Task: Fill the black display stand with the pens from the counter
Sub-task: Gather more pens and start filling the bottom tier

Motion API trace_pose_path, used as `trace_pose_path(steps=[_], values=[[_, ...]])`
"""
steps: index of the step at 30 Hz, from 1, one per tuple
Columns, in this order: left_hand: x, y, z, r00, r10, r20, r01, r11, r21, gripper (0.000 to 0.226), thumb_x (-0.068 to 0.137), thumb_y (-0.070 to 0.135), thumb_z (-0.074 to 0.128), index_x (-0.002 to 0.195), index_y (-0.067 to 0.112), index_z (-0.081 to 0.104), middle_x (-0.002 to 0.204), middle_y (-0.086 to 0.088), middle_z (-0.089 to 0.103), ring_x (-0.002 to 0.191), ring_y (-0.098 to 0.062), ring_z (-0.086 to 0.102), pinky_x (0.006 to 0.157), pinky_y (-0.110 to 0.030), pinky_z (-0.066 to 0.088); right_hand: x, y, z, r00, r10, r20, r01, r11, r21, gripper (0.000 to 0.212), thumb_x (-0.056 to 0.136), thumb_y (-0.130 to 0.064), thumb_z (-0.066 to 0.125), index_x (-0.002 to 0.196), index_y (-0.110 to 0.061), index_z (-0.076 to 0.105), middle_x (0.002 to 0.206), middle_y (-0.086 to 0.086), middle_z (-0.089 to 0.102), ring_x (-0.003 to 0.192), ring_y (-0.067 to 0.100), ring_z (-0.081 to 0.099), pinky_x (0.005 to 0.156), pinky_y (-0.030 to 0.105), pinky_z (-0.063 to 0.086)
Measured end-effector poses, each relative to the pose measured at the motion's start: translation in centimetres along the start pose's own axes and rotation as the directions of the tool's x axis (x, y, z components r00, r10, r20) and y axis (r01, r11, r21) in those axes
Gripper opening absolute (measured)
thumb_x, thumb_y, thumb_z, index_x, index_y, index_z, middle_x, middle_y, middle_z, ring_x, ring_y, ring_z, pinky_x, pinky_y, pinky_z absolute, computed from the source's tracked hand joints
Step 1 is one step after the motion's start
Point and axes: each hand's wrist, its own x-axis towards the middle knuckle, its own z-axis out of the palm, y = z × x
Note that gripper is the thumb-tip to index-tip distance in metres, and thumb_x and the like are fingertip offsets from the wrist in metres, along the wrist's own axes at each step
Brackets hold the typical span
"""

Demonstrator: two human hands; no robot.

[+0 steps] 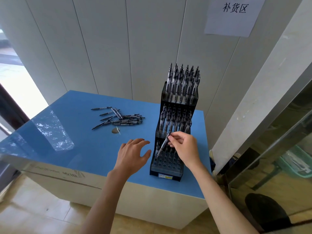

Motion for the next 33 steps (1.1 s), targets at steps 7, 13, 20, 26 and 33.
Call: trace_pose_path(steps=[7,13,20,26,33], values=[[0.2,-1.0,-1.1,0.999,-0.040,-0.028,0.042,0.998,0.057,0.048,0.100,0.051,0.051,0.144,0.033,0.054,0.149,0.008,0.053,0.136,-0.018,0.047,0.109,-0.042,0.035,0.1,0.9,0.9,0.986,-0.164,0.023,0.164,0.952,-0.259,0.012,0.090,-0.014,0.074,0.101,-0.009,0.078,0.083,-0.003,0.076,0.072,0.000,0.067,0.073,0.010,0.054],[0.2,-0.8,-1.4,0.997,-0.059,-0.045,0.060,0.998,0.015,0.044,0.100,0.049,0.054,0.140,0.031,0.058,0.145,0.008,0.056,0.133,-0.018,0.051,0.106,-0.043,0.038,-0.3,1.8,1.5,0.984,-0.159,0.079,0.176,0.935,-0.309,0.013,0.091,-0.014,0.073,0.102,-0.010,0.079,0.087,-0.001,0.077,0.074,0.003,0.067,0.076,0.015,0.055],[0.2,-0.8,-1.4,0.996,-0.078,-0.043,0.077,0.997,-0.025,0.041,0.099,0.046,0.057,0.137,0.031,0.060,0.143,0.009,0.058,0.131,-0.018,0.053,0.106,-0.043,0.037,-0.8,3.0,2.0,0.986,-0.068,0.154,0.122,0.920,-0.371,0.011,0.092,-0.017,0.072,0.098,-0.013,0.079,0.079,-0.003,0.076,0.070,0.010,0.068,0.074,0.034,0.058],[0.0,-0.3,-1.6,0.994,-0.096,-0.049,0.095,0.995,-0.027,0.040,0.099,0.045,0.057,0.137,0.031,0.061,0.143,0.010,0.058,0.130,-0.017,0.054,0.106,-0.042,0.037,-1.0,3.3,2.2,0.980,-0.021,0.199,0.097,0.920,-0.381,0.013,0.093,-0.018,0.071,0.102,-0.012,0.079,0.083,0.000,0.076,0.073,0.013,0.069,0.077,0.037,0.058],[-0.6,-0.7,-2.7,0.984,-0.162,-0.078,0.163,0.987,0.012,0.047,0.098,0.050,0.056,0.140,0.031,0.057,0.145,0.009,0.057,0.132,-0.019,0.053,0.109,-0.042,0.034,-0.2,1.2,1.1,0.979,-0.069,0.191,0.120,0.956,-0.268,0.021,0.090,-0.017,0.075,0.110,-0.010,0.077,0.092,0.000,0.077,0.080,0.003,0.069,0.081,0.019,0.058]])
